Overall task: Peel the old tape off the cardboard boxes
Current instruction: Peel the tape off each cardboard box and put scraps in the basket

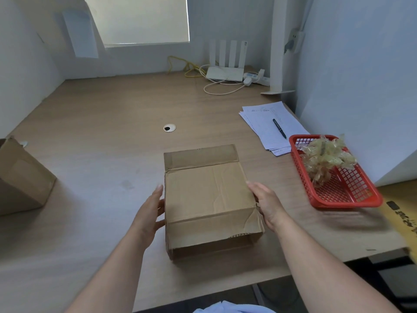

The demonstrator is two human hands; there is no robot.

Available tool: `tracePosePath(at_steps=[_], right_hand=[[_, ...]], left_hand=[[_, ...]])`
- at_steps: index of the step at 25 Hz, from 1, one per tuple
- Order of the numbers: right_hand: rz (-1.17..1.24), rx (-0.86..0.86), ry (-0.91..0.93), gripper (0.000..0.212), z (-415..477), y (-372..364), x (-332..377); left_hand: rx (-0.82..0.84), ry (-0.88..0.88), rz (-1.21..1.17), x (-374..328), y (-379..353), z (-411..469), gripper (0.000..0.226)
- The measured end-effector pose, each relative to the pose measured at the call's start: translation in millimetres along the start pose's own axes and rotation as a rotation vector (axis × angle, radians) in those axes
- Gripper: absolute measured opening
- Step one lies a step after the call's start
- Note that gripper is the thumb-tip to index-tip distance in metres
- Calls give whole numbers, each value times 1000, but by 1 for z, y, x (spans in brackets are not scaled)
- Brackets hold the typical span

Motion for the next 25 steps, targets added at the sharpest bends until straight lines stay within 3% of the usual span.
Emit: tracePosePath(at_steps=[4, 12, 19, 25], right_hand=[[-126, 13, 4, 43, 1, -5, -7], [-309, 139, 69, 42, 2, -27, -10], [-778, 50, 162, 70, 10, -40, -28], [-1130, 7, 181, 76, 8, -62, -44]], left_hand=[[41, 66, 196, 12, -10, 4, 46], [51, 126, 171, 20, 6, 12, 34], [-79, 61, 98, 21, 33, 17, 19], [-145, 95, -28, 30, 55, 17, 14]])
Point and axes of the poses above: each hand's wrist, its own z-axis towards the middle knuckle, its own y-axis out of the back of the hand, x = y × z, the point moved 5 cm from there along z, towards the middle knuckle, and after that the axes turned 10 degrees about z, right-handed, at the moved point
